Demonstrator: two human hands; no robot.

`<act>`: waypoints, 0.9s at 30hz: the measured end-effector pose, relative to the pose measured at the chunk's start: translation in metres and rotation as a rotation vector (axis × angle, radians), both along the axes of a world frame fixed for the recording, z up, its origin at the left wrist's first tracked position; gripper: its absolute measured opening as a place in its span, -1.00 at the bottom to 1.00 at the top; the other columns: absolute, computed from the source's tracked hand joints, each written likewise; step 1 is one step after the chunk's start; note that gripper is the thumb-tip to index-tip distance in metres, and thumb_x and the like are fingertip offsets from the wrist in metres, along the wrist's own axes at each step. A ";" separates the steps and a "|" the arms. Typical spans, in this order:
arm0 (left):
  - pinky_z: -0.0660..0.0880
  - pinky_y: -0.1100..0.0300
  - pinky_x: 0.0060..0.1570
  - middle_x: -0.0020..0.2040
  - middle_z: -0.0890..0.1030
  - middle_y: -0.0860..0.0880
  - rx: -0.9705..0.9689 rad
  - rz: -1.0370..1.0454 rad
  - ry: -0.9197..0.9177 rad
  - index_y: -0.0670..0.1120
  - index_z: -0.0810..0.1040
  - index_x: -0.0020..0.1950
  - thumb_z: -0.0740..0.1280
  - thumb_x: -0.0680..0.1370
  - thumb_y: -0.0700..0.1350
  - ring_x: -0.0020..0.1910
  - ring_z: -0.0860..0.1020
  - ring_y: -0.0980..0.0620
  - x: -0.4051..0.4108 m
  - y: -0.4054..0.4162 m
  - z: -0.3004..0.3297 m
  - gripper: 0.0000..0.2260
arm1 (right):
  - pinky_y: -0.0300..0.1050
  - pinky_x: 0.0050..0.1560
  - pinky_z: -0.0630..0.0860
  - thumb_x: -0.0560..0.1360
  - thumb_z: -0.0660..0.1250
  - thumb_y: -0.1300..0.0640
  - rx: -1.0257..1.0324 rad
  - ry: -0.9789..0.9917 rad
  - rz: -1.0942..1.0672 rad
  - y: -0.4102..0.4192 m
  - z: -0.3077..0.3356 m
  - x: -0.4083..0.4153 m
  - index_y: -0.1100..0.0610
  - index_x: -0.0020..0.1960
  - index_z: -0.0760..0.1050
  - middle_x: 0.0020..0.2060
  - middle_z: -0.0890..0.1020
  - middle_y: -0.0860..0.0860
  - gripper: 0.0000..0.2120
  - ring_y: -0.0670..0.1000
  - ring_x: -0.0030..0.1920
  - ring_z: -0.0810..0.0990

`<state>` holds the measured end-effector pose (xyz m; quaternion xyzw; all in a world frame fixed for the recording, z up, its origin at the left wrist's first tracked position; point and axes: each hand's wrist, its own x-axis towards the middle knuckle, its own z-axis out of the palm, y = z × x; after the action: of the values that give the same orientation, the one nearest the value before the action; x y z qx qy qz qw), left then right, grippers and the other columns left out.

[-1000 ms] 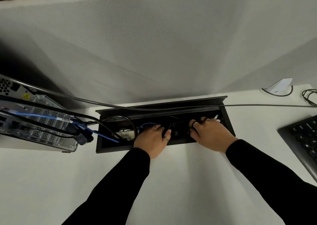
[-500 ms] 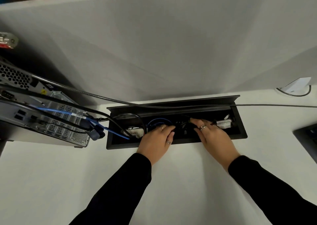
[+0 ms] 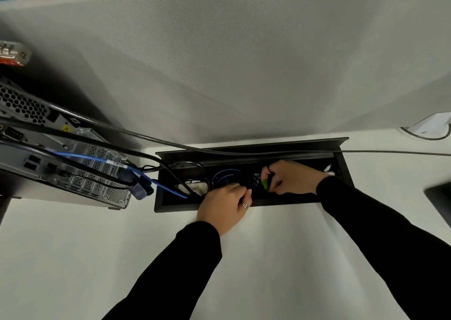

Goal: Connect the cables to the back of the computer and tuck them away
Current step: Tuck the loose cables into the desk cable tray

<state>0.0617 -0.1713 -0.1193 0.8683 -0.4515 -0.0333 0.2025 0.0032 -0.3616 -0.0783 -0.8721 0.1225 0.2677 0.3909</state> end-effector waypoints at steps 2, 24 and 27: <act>0.45 0.19 -0.52 -0.40 0.54 -0.01 -0.007 0.002 0.005 -0.11 0.47 -0.35 0.07 0.53 0.04 -0.47 0.53 -0.05 0.000 0.000 -0.001 -0.64 | -0.43 -0.37 0.41 0.38 0.27 0.39 -0.009 0.057 0.062 -0.001 0.002 0.008 0.23 -0.03 0.53 -0.17 0.68 0.12 -0.80 -0.23 -0.40 0.51; 0.53 0.07 -0.34 -0.27 0.64 -0.03 -0.013 -0.031 0.068 -0.06 0.55 -0.10 -0.06 0.50 0.11 -0.30 0.60 -0.09 0.000 0.003 0.005 -0.56 | -0.33 -0.30 0.31 0.53 0.21 0.23 -0.077 0.128 0.137 0.018 -0.021 0.017 0.11 0.05 0.50 -0.18 0.51 -0.06 -0.85 -0.09 -0.19 0.45; 0.52 0.09 -0.38 -0.30 0.63 -0.05 -0.023 -0.028 0.062 -0.06 0.55 -0.09 -0.06 0.50 0.11 -0.33 0.60 -0.11 0.000 0.003 0.006 -0.56 | -0.29 -0.18 0.30 0.54 0.22 0.17 -0.094 0.047 0.089 0.020 -0.020 0.015 0.12 0.06 0.50 -0.13 0.54 -0.04 -0.87 -0.08 -0.15 0.48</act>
<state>0.0617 -0.1681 -0.1128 0.8581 -0.4575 -0.0580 0.2258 0.0178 -0.3420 -0.0979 -0.8875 0.1054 0.2992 0.3342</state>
